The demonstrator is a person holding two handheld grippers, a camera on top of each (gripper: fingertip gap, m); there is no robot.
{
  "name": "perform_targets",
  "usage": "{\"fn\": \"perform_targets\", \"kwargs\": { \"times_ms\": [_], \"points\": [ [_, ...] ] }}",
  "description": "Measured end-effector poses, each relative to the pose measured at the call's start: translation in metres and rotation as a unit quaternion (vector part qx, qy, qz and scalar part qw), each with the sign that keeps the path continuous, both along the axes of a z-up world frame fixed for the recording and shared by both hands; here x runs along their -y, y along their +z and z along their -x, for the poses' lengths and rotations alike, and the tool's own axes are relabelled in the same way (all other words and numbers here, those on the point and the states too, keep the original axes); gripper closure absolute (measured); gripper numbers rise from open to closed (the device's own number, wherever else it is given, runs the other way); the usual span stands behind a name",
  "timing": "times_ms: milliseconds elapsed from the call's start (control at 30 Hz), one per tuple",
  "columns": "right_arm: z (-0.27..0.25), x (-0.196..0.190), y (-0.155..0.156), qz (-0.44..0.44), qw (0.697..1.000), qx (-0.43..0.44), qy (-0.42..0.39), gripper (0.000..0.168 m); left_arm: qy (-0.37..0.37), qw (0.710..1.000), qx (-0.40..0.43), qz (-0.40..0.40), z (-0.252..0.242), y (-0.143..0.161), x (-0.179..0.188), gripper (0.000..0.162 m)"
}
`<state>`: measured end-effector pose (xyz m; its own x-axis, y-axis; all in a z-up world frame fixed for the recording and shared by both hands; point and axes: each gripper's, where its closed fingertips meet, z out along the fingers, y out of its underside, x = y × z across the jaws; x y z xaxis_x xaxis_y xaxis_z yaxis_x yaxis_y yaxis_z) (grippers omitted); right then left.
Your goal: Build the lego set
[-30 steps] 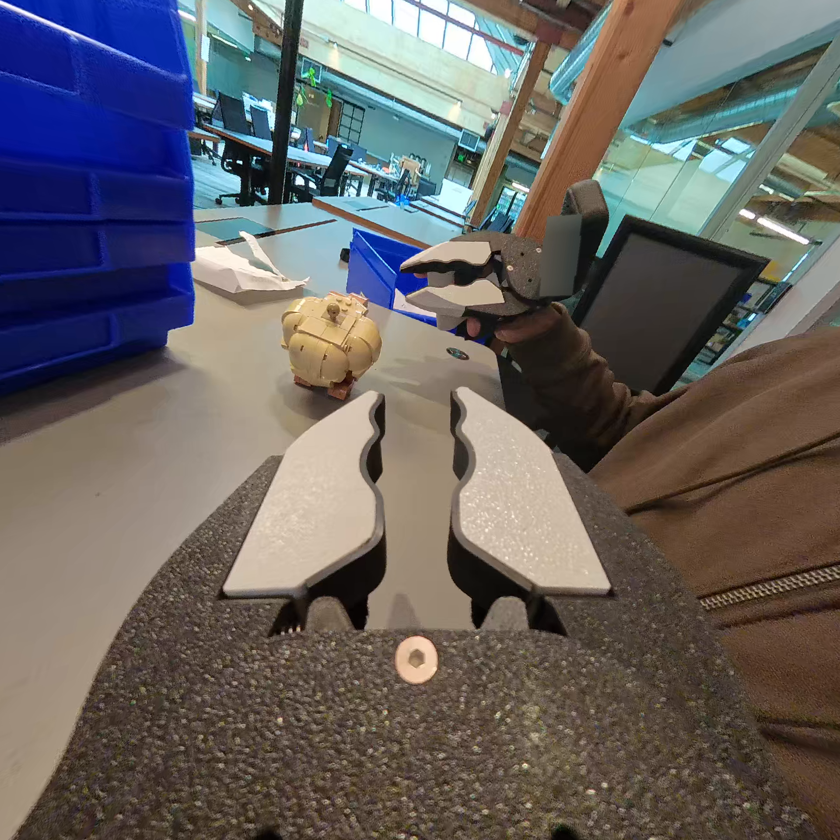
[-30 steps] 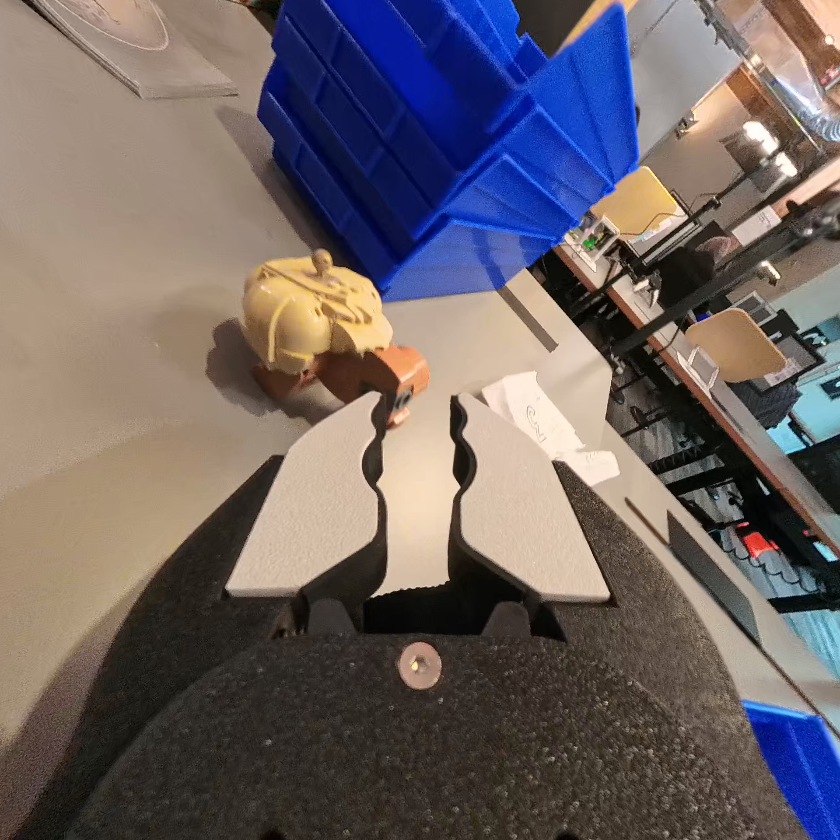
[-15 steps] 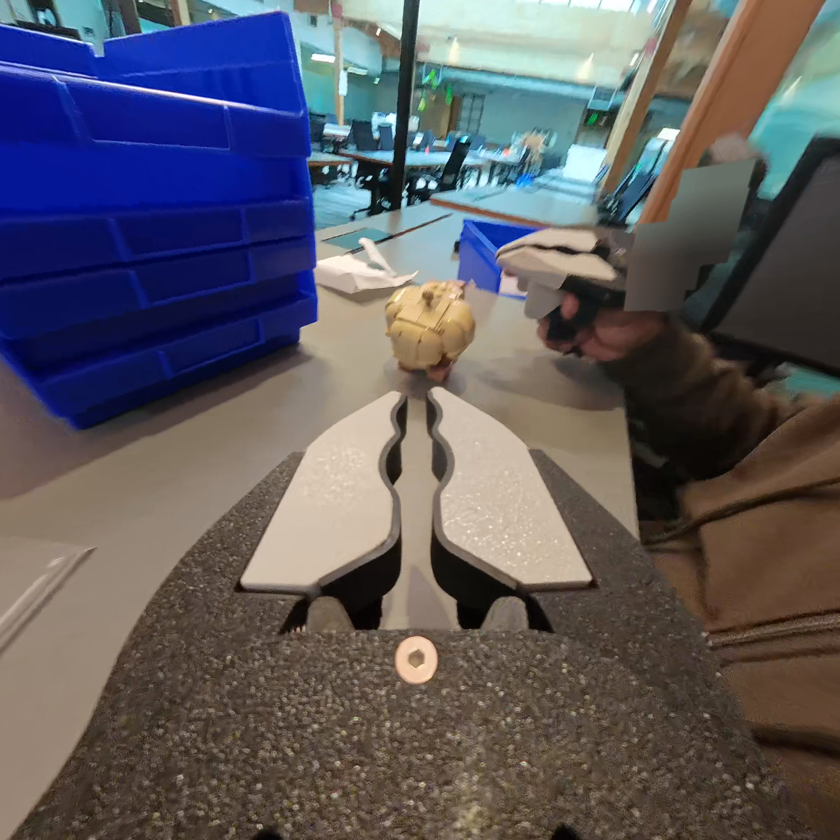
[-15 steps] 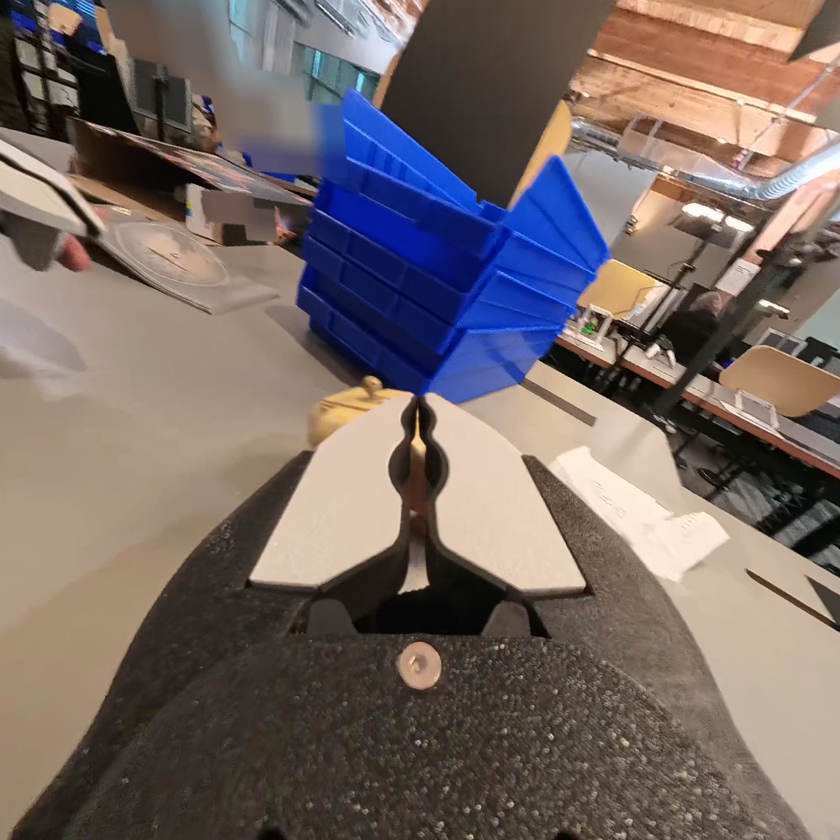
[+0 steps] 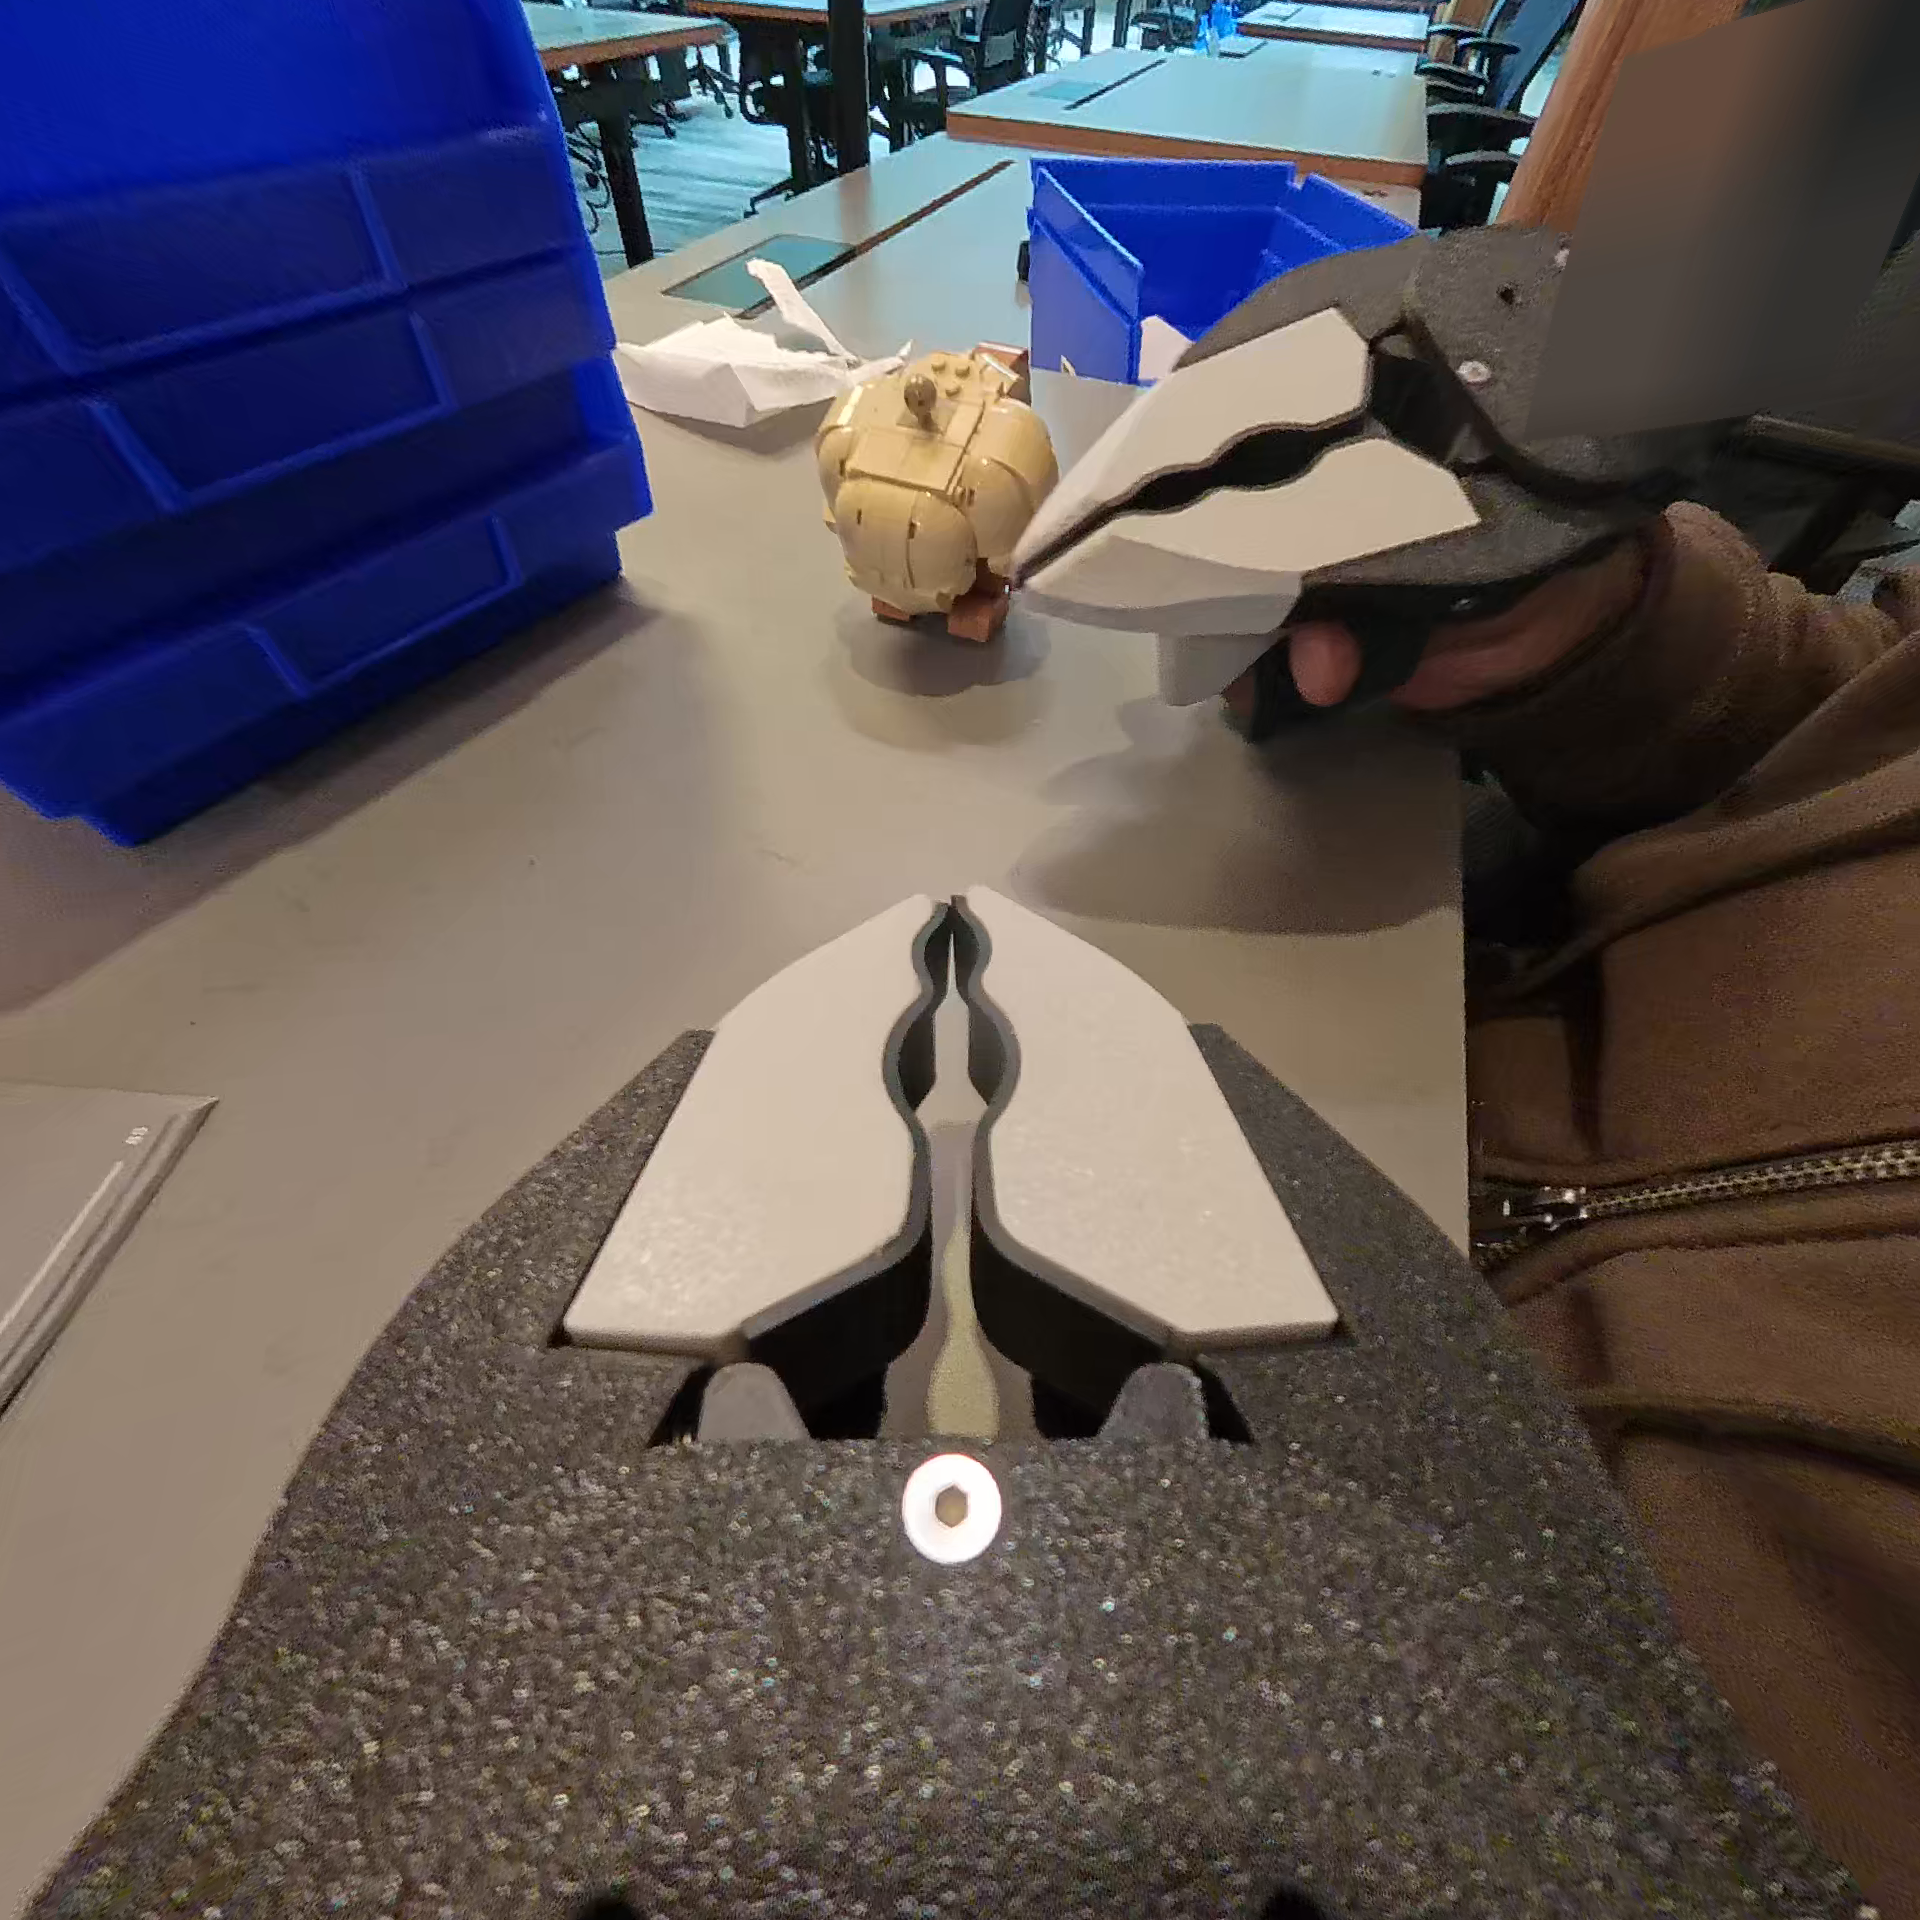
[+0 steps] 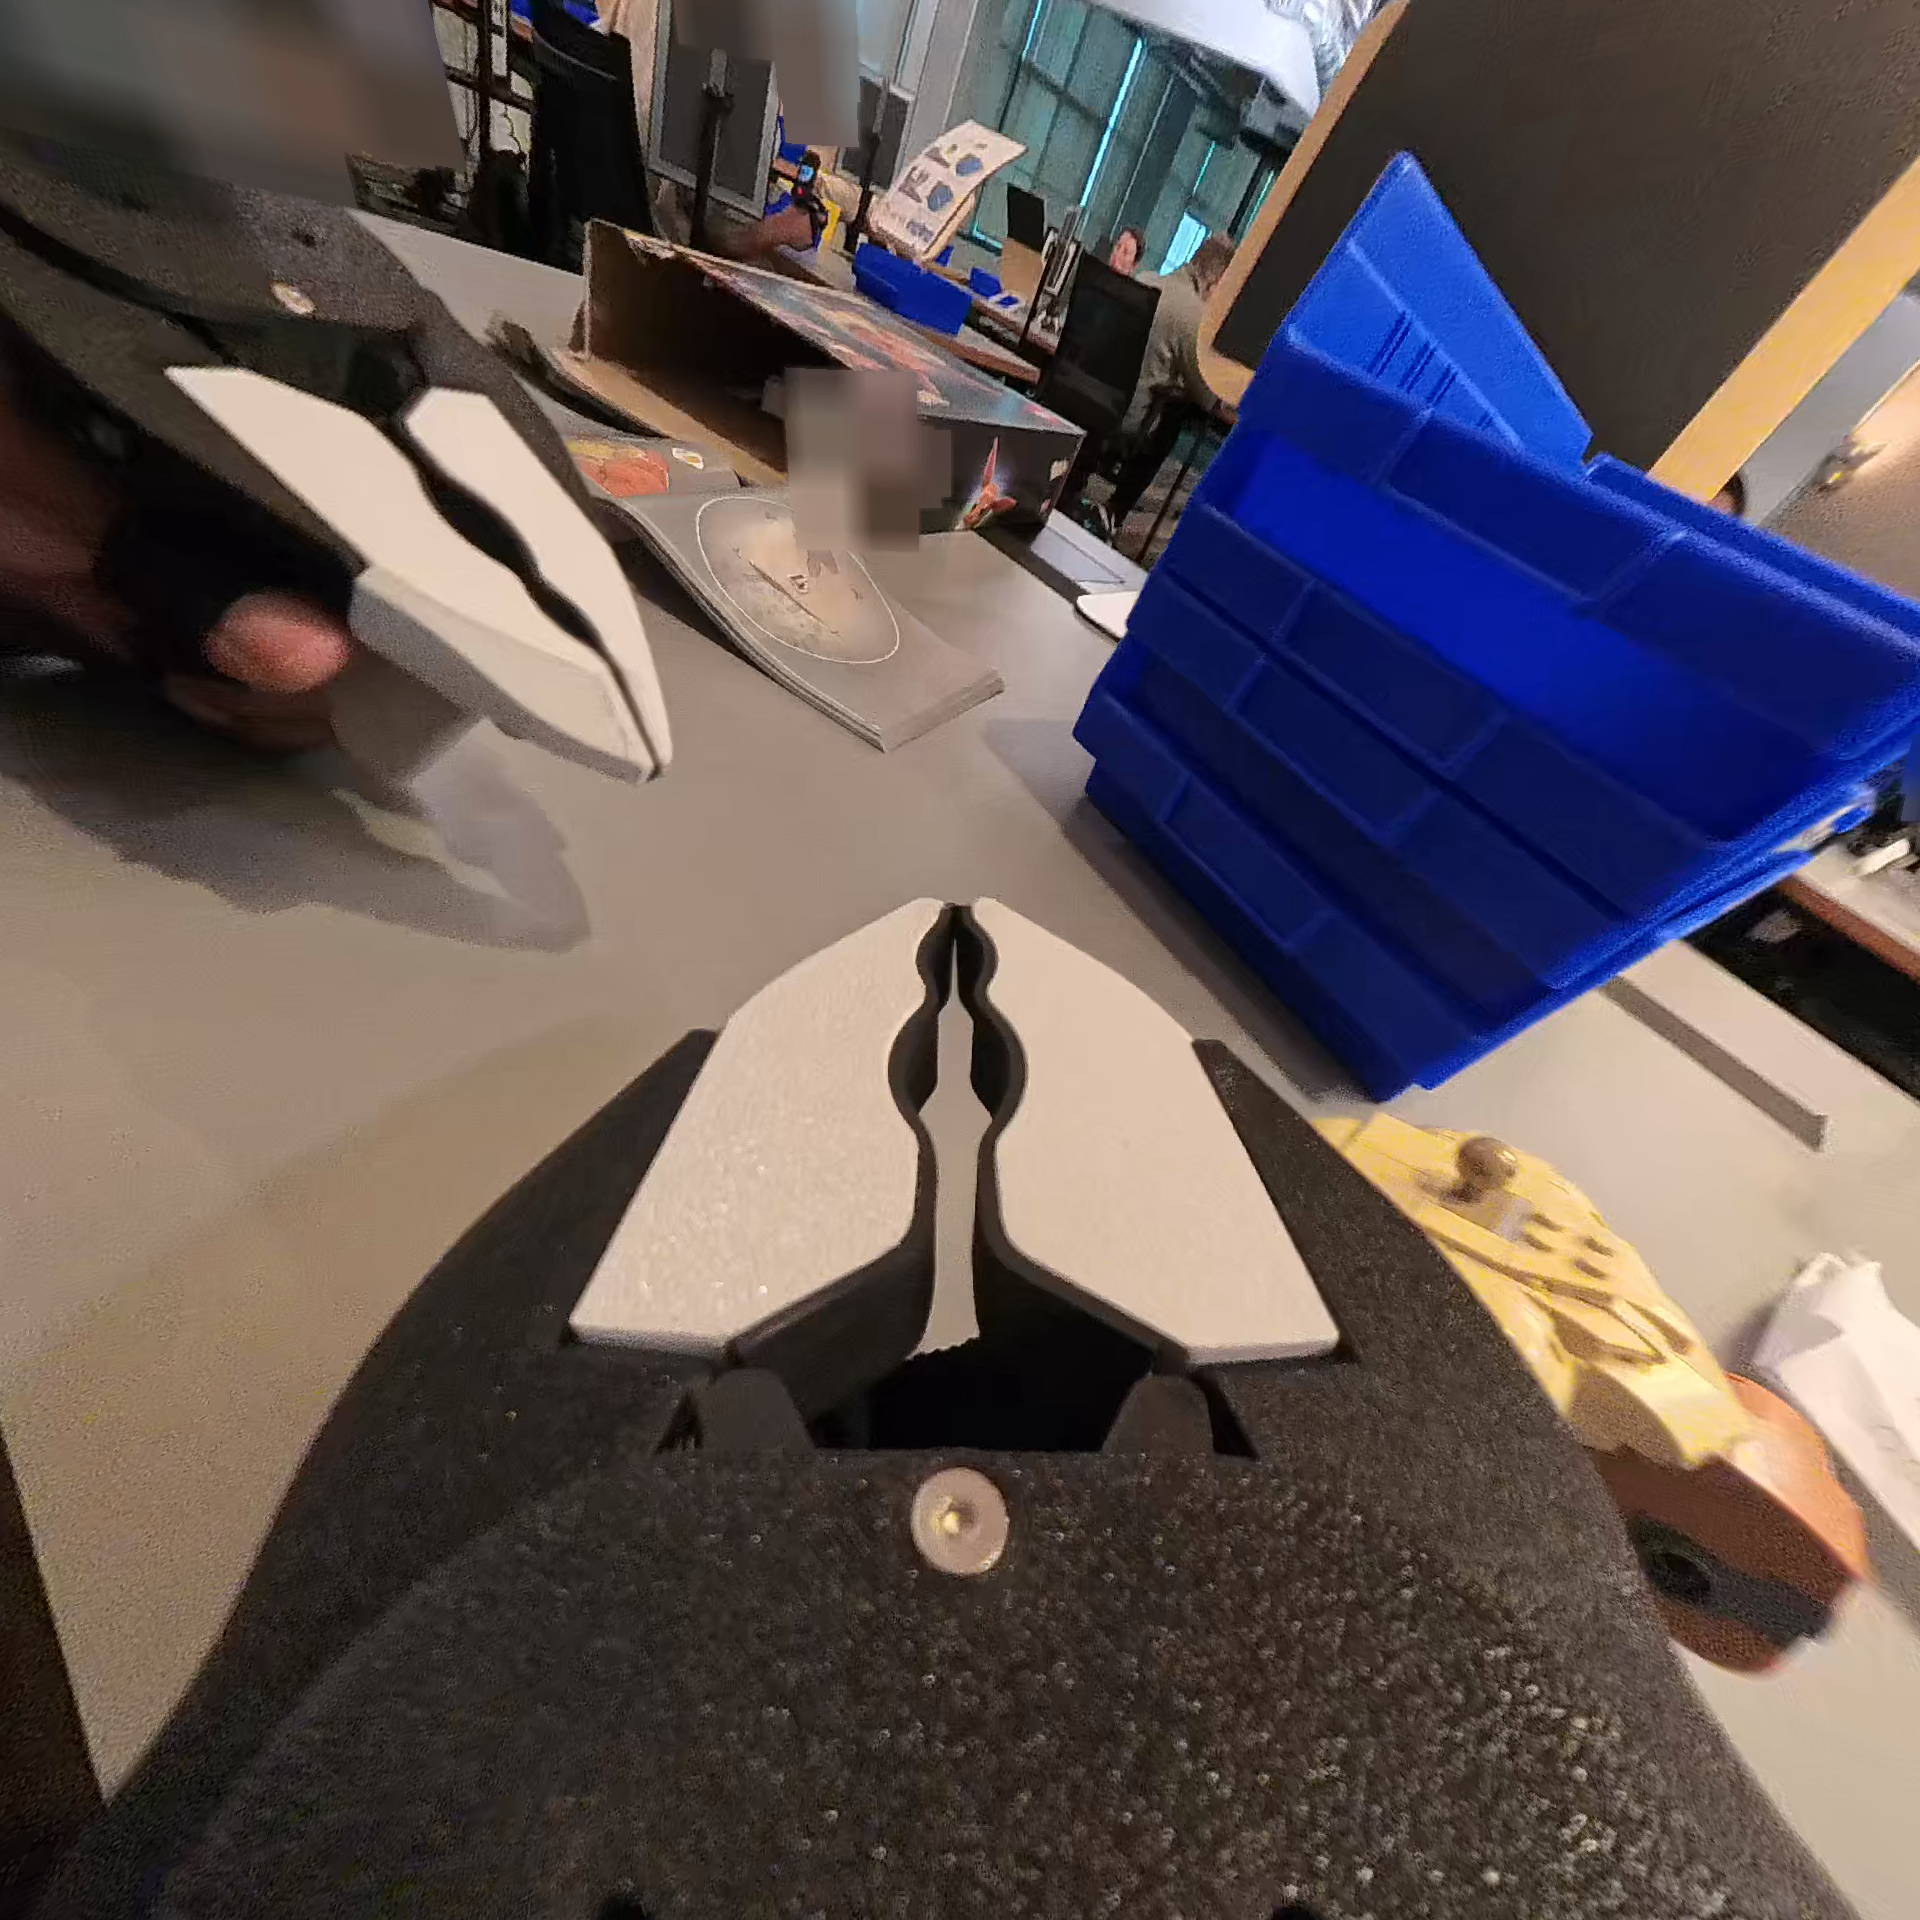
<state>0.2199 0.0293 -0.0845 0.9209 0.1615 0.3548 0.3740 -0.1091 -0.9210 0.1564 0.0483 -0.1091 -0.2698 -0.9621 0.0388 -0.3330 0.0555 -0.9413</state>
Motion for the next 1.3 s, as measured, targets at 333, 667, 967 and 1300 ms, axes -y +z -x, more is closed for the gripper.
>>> {"fn": "perform_targets", "kwargs": {
  "times_ms": [333,667,967,1300],
  "points": [
    [0.019,-0.056,-0.009,0.070,0.996,-0.050,0.016,0.168,0.007,0.994,0.046,0.102,0.019,0.021,-0.014,0.161],
    [0.066,-0.139,-0.029,0.146,0.987,-0.037,0.046,0.168,0.049,0.962,0.162,0.215,0.071,0.051,-0.052,0.157],
    [0.142,-0.187,-0.065,0.253,0.963,0.010,0.091,0.159,0.068,0.915,0.242,0.314,0.131,0.070,-0.105,0.158],
    [0.177,-0.212,-0.087,0.344,0.936,-0.007,0.075,0.136,0.080,0.886,0.311,0.335,0.174,0.082,-0.126,0.158]
  ]
}}
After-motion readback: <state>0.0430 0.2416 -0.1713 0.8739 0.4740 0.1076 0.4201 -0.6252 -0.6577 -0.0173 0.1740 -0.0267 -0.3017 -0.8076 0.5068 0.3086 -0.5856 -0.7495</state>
